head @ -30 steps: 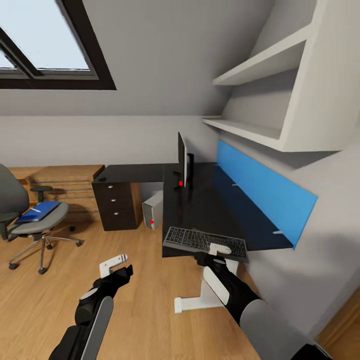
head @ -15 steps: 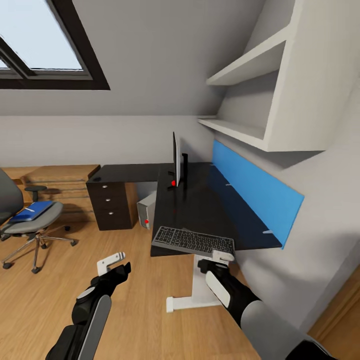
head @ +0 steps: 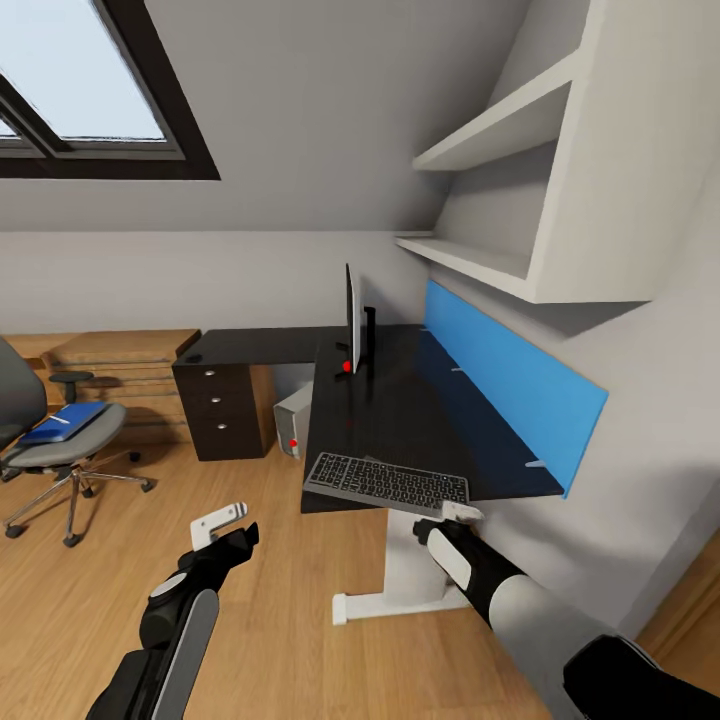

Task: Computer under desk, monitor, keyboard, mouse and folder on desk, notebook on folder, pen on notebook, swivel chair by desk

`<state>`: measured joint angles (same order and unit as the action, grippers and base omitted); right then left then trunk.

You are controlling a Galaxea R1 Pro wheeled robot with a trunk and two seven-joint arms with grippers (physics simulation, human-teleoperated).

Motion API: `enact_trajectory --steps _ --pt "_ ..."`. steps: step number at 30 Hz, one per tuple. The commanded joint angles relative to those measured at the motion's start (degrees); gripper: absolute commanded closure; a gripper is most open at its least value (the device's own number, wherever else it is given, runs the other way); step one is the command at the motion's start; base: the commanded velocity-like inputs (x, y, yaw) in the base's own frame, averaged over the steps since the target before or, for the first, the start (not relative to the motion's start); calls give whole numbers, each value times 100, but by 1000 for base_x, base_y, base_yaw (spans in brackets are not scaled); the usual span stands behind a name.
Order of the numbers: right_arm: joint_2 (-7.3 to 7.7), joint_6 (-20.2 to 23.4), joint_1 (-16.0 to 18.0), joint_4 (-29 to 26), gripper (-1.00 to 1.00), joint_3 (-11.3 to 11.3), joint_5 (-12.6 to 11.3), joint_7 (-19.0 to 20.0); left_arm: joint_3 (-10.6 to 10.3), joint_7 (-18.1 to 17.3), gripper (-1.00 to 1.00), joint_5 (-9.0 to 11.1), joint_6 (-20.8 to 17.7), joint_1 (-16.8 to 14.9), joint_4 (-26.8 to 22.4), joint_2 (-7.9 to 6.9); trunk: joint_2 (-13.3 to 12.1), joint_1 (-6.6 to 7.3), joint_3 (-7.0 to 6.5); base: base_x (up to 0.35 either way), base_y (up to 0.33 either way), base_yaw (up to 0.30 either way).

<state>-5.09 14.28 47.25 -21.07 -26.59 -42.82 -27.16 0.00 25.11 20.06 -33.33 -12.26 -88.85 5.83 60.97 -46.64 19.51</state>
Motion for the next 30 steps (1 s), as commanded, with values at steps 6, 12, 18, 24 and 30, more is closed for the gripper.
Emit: enact_trajectory --steps 6,12,18,24,30 --pt "115 31 32 43 -100 -48 -87 -9 0 47 -100 59 -15 -4 -9 -1 5 -1 7 59 0 0" --pt "207 31 44 50 -100 -48 -102 -1 5 47 -100 59 -15 -4 -12 -8 5 -1 7 168 0 0" --pt "244 39 49 53 -100 -48 -103 -5 180 48 -100 61 -25 -4 -85 -29 5 -1 7 38 0 0" --pt "304 227 198 313 -100 -48 -124 -8 797 40 -100 88 -32 -4 -184 -31 5 -1 7 3 0 0" --pt "313 283 264 391 -100 -48 -131 -8 921 39 -100 93 -33 -4 -198 -29 5 -1 7 0 0 0"
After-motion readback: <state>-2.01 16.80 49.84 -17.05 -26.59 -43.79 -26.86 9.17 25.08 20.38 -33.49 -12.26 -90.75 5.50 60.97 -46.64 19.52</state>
